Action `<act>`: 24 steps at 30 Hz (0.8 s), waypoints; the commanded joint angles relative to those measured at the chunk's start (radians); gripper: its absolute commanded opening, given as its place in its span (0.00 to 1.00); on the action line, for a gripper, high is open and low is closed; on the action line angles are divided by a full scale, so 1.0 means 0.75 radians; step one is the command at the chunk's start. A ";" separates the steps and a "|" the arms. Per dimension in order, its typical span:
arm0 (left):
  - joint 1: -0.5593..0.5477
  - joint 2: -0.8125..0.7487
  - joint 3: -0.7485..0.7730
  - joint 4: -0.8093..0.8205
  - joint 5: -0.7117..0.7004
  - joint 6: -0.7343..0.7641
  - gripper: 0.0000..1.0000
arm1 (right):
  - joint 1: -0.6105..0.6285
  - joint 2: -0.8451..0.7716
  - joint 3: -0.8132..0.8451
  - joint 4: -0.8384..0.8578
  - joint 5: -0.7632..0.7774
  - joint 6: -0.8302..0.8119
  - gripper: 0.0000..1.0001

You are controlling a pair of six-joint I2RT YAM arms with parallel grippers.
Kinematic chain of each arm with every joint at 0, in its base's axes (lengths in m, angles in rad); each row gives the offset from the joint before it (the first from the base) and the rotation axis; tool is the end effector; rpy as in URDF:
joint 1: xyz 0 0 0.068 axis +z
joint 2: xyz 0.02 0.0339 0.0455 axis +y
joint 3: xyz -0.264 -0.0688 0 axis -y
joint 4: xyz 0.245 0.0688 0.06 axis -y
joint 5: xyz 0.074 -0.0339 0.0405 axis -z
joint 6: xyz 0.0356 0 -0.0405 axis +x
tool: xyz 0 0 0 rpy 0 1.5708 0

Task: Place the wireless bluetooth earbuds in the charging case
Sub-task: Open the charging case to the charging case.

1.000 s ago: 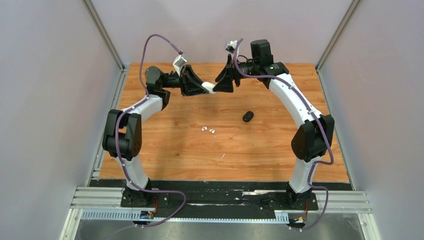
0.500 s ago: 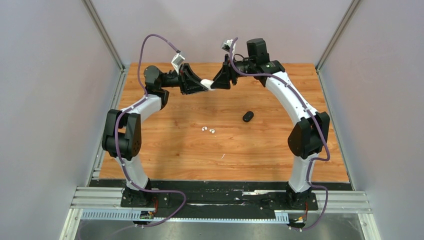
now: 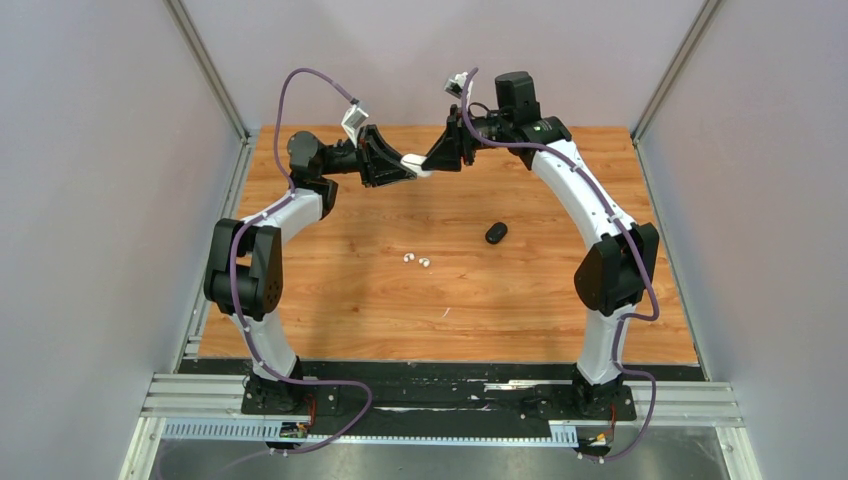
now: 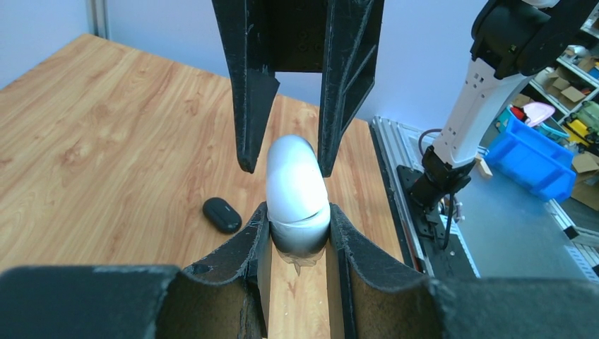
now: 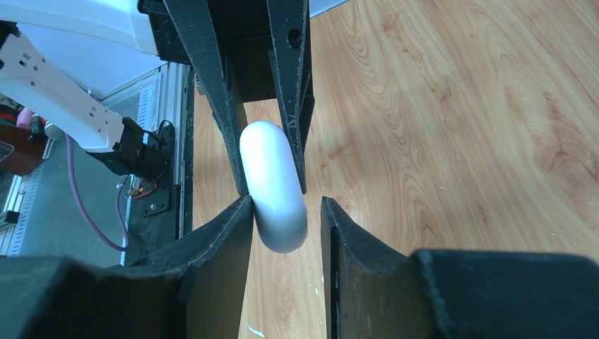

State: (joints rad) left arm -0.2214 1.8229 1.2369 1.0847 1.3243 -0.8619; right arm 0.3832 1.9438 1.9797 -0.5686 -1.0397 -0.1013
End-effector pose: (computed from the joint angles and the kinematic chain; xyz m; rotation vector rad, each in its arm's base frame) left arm 0.3785 -0.1206 0.3232 0.9401 1.3759 -1.5512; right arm 0.3949 0.1923 0.3814 -1.0798 1.7289 1.2534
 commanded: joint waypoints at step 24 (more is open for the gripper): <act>-0.034 -0.044 0.039 0.053 0.136 -0.024 0.00 | -0.040 -0.024 0.017 0.152 0.342 -0.088 0.29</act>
State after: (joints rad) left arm -0.2211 1.8233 1.2369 1.0607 1.2945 -0.8612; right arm 0.3851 1.9377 1.9800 -0.5655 -0.9966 -0.0956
